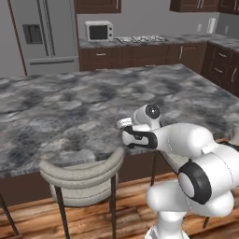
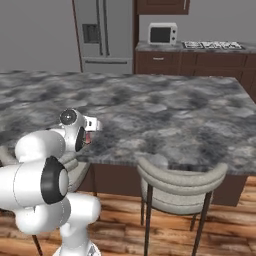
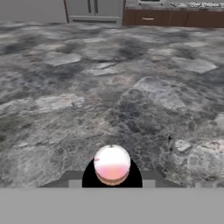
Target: Place the large bottle from the dining counter next to the other large bottle outside the sink, and place the small bottle from the dining counter next to the other small bottle inside the sink.
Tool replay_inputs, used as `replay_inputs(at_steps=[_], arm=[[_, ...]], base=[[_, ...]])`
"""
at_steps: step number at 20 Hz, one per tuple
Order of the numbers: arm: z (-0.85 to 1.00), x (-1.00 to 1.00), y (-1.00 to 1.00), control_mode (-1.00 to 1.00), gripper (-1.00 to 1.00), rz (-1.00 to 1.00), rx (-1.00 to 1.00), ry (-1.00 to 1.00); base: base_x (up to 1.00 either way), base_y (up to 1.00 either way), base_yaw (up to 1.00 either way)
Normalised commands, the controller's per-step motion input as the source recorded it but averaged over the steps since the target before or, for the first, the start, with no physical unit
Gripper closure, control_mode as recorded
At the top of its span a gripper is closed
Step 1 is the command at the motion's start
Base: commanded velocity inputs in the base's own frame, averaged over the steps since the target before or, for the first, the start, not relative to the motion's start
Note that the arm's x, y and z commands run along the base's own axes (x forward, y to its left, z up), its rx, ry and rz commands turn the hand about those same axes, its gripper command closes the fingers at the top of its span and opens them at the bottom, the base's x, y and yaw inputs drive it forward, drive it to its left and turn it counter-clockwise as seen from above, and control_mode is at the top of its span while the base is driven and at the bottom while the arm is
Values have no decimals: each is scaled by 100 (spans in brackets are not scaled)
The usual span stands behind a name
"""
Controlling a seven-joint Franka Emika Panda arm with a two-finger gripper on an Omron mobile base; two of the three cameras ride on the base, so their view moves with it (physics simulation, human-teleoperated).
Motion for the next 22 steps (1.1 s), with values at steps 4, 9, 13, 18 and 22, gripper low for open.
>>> replay_inputs(at_steps=[4,9,13,18,22], arm=[[0,0,0,100,100,0,0,0],[0,0,0,100,100,0,0,0],[0,0,0,100,100,0,0,0],[0,0,0,100,100,0,0,0],[0,0,0,100,100,0,0,0]], base=[[-92,-1,0],[-49,-3,-17],[-29,0,-35],[-34,0,-45],[-25,0,-43]])
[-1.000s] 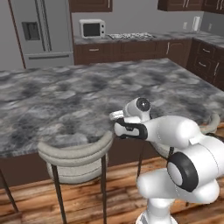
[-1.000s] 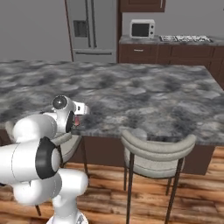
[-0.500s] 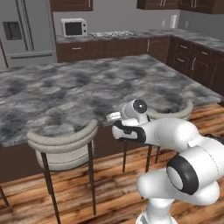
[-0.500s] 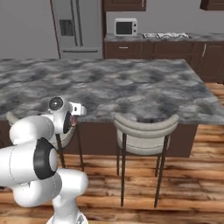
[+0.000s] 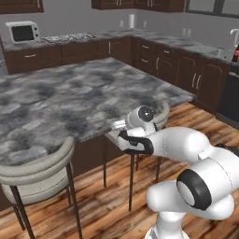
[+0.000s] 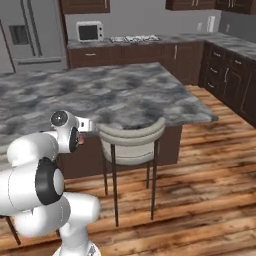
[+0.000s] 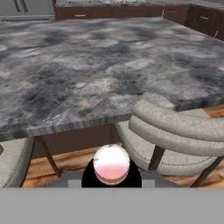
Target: Place the large bottle from the dining counter next to the other large bottle outside the sink, and place the small bottle from the dining counter next to the other small bottle inside the sink.
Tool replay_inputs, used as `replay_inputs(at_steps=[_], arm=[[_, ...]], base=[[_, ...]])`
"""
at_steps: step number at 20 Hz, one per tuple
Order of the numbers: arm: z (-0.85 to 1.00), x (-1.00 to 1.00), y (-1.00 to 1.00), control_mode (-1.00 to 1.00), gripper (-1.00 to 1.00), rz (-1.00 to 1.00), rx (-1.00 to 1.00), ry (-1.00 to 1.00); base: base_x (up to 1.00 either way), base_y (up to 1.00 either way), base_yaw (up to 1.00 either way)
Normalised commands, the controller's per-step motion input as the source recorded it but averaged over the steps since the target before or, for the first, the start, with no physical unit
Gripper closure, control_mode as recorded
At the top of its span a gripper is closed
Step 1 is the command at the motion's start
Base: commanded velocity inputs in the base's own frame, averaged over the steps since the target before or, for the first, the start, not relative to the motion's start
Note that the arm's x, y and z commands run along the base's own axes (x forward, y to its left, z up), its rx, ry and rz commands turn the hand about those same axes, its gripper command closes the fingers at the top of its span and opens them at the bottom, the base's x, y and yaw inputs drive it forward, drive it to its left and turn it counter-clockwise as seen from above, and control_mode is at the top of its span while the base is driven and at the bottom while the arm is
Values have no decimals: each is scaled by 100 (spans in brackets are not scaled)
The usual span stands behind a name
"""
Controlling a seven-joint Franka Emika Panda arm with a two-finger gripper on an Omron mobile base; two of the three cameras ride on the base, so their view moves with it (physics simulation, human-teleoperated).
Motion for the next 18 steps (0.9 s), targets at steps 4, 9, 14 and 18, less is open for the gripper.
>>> replay_inputs(at_steps=[4,9,14,18], arm=[[0,0,0,100,100,0,0,0],[0,0,0,100,100,0,0,0],[0,0,0,100,100,0,0,0],[0,0,0,100,100,0,0,0]], base=[[-25,0,-39],[-24,-2,-31],[-8,-21,-25],[0,-48,-17]])
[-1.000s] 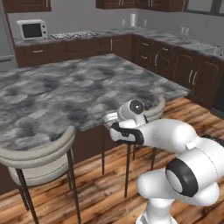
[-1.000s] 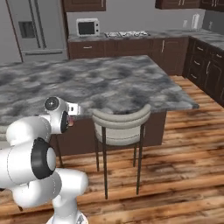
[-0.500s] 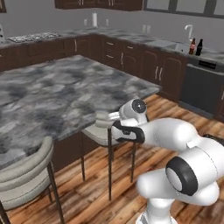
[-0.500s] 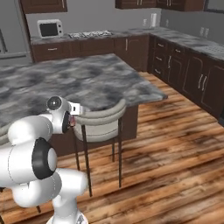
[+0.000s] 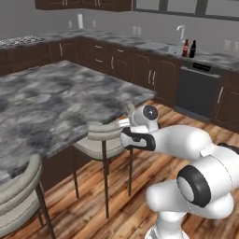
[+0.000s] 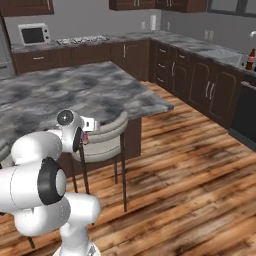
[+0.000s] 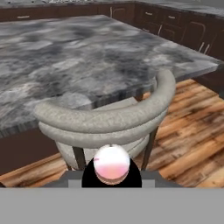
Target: Place the large bottle from the dining counter next to the other large bottle outside the sink, and place the small bottle from the dining counter next to the other small bottle inside the sink.
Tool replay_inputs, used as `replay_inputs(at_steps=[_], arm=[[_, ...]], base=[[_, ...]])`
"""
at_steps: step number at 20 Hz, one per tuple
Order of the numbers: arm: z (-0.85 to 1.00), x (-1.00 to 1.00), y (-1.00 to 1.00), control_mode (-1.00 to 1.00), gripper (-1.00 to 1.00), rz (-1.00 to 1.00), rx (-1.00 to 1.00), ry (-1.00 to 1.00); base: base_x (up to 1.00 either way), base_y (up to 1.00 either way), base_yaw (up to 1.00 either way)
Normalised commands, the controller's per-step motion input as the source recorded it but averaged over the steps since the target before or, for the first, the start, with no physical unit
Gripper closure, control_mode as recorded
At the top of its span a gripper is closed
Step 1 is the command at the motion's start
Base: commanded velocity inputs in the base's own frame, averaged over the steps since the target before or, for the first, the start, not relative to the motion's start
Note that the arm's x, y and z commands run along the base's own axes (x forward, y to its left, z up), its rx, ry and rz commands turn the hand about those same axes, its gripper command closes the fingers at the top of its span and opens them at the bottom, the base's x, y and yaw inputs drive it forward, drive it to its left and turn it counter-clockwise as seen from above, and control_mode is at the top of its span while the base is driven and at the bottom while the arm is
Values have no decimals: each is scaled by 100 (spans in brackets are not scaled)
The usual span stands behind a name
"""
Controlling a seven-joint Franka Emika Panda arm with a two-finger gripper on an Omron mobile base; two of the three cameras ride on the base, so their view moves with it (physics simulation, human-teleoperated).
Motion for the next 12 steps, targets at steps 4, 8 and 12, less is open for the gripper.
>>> replay_inputs(at_steps=[4,8,12], arm=[[0,0,0,100,100,0,0,0],[0,0,0,100,100,0,0,0],[0,0,0,100,100,0,0,0]], base=[[10,-69,-16],[17,-81,-15],[37,-79,-15]])
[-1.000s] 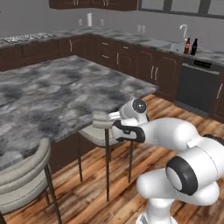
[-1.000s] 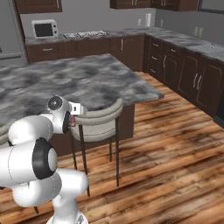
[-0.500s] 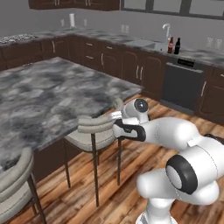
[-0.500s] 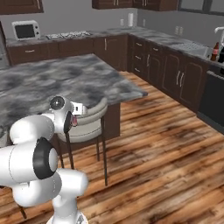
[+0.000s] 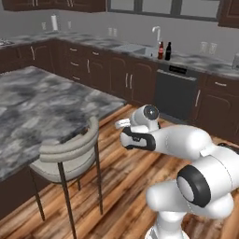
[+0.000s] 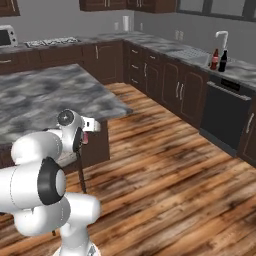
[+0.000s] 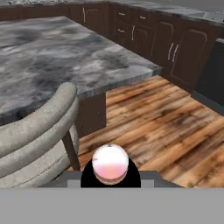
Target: Place the large bottle from the dining counter next to the other large bottle outside the sink, and place the small bottle from the dining counter next to the other small bottle inside the sink.
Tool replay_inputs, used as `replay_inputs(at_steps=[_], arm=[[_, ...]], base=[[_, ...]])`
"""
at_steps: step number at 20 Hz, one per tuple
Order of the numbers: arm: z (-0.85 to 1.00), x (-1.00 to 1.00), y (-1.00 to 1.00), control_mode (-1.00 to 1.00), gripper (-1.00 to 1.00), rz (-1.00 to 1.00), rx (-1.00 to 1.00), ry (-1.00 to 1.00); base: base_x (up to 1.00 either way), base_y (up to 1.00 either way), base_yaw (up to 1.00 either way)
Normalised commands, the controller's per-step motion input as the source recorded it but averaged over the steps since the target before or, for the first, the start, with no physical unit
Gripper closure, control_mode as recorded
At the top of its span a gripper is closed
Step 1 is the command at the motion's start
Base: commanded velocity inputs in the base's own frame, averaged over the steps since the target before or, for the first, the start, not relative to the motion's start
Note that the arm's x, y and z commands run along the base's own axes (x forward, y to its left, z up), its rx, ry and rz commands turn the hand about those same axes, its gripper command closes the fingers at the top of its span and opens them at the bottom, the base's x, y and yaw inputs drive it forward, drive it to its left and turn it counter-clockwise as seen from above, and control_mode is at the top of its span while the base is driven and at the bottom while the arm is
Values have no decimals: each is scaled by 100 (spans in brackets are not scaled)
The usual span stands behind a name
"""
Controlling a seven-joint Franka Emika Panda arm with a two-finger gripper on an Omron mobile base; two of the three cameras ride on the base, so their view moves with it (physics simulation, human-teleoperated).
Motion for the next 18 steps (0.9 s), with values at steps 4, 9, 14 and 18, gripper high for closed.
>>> replay_inputs(at_steps=[4,9,14,18], arm=[[0,0,0,100,100,0,0,0],[0,0,0,100,100,0,0,0],[0,0,0,100,100,0,0,0],[0,0,0,100,100,0,0,0]], base=[[63,-62,-15],[79,-44,-16],[85,-17,-15],[88,0,-10]])
